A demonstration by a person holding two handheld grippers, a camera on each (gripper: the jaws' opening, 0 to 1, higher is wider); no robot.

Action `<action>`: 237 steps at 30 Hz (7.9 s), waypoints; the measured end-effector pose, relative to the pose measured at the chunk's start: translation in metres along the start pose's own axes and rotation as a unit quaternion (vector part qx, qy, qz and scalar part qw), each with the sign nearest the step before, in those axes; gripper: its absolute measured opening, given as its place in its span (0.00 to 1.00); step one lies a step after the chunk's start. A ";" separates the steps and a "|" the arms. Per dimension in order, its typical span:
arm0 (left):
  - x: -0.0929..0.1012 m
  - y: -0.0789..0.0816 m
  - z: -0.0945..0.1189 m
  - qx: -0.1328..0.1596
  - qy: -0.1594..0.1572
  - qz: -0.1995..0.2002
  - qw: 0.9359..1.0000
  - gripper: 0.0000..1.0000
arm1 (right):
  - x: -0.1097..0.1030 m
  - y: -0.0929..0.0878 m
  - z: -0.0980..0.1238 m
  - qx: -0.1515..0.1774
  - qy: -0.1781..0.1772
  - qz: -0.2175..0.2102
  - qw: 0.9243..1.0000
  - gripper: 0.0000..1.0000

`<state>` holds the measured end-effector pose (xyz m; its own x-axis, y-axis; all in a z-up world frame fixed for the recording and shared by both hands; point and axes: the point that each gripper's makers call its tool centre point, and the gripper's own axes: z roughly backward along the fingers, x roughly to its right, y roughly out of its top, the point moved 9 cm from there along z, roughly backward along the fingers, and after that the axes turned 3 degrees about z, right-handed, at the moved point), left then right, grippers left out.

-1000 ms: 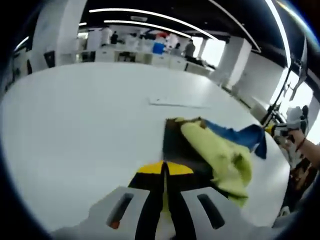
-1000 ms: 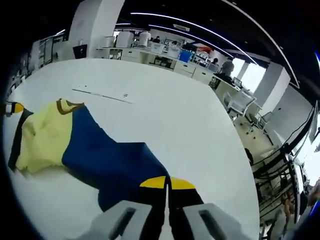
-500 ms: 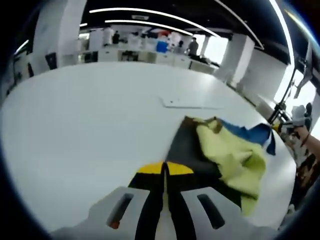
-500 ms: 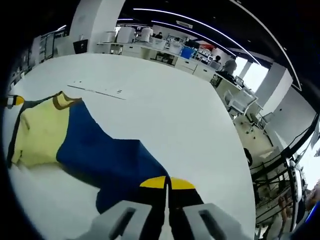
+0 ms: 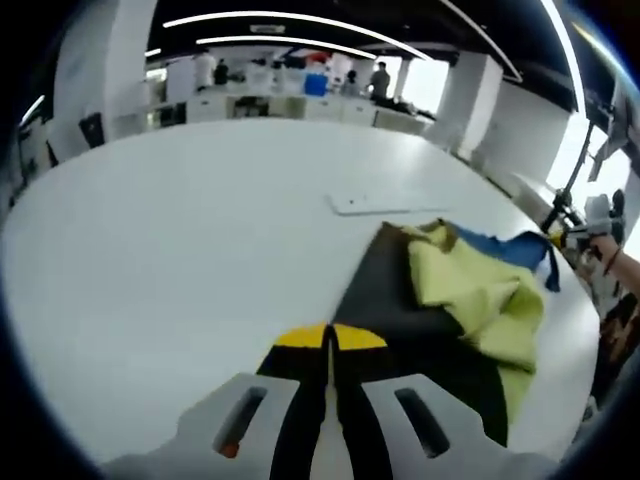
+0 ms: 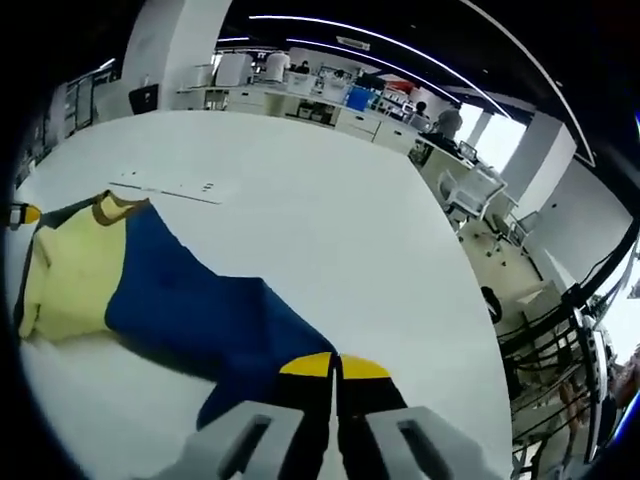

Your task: Fold the garment on the visible template until the final outline fits inside the template.

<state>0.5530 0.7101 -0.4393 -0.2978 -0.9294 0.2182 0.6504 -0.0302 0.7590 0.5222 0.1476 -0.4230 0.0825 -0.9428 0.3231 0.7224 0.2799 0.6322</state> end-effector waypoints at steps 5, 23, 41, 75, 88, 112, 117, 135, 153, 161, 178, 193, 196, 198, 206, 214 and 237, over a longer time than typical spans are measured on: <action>0.001 0.001 -0.001 0.004 0.005 -0.004 1.000 0.00 | -0.001 0.003 -0.008 0.005 0.015 -0.019 1.000 0.00; 0.043 -0.022 0.036 -0.001 -0.048 -0.035 0.998 0.33 | -0.035 0.004 0.032 0.058 0.090 -0.070 0.992 0.31; 0.106 -0.060 0.075 0.023 -0.082 -0.151 0.985 0.40 | -0.065 -0.032 0.043 0.024 0.115 -0.052 0.992 0.40; 0.114 -0.122 0.071 -0.039 -0.009 -0.217 0.975 0.00 | -0.063 -0.074 0.037 0.020 0.091 -0.098 0.991 0.03; 0.084 -0.084 0.109 -0.008 0.002 -0.171 0.985 0.00 | -0.036 -0.083 0.054 0.008 0.067 -0.048 0.997 0.00; -0.013 -0.065 0.122 -0.007 0.104 -0.146 0.984 0.00 | 0.031 -0.071 0.050 -0.015 -0.006 0.010 1.000 0.00; -0.021 -0.066 0.121 -0.014 0.118 -0.127 0.985 0.00 | 0.036 -0.071 0.045 -0.022 -0.008 0.011 1.000 0.00; -0.068 -0.048 0.099 -0.017 0.128 -0.134 0.983 0.00 | 0.053 -0.082 0.038 -0.047 -0.015 0.020 0.999 0.00; -0.102 -0.034 0.103 -0.007 0.170 -0.090 0.981 0.00 | 0.068 -0.089 0.026 -0.053 -0.012 -0.007 0.998 0.00; -0.114 -0.039 0.107 -0.013 0.192 -0.082 0.978 0.00 | 0.067 -0.093 0.031 -0.055 -0.009 -0.017 0.998 0.00; -0.108 -0.047 0.110 -0.032 0.174 -0.089 0.980 0.14 | 0.052 -0.107 0.038 -0.050 0.014 -0.061 0.997 0.05; -0.042 -0.058 0.120 0.003 0.096 -0.116 0.989 0.44 | 0.004 -0.082 0.067 0.039 0.087 -0.080 0.992 0.54; -0.030 -0.062 0.120 0.005 0.084 -0.119 0.989 0.48 | -0.011 -0.076 0.069 0.049 0.104 -0.064 0.991 0.61; -0.021 -0.063 0.120 0.009 0.072 -0.121 0.990 0.51 | -0.019 -0.071 0.069 0.061 0.121 -0.062 0.989 0.63; 0.024 -0.072 0.116 0.028 0.022 -0.149 0.988 0.55 | -0.067 -0.059 0.080 0.083 0.185 -0.071 0.977 0.69; 0.061 -0.075 0.109 0.036 -0.033 -0.167 0.985 0.54 | -0.107 -0.051 0.086 0.102 0.224 -0.076 0.966 0.67; 0.129 -0.112 0.077 0.009 -0.106 -0.211 0.972 0.42 | -0.209 -0.045 0.086 0.109 0.305 -0.085 0.942 0.46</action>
<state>0.3879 0.6214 -0.4490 -0.6732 -0.7394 0.0047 0.4269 -0.3835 0.8189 0.4133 0.3478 -0.4586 0.4057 -0.8874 -0.2189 0.6079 0.0832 0.7896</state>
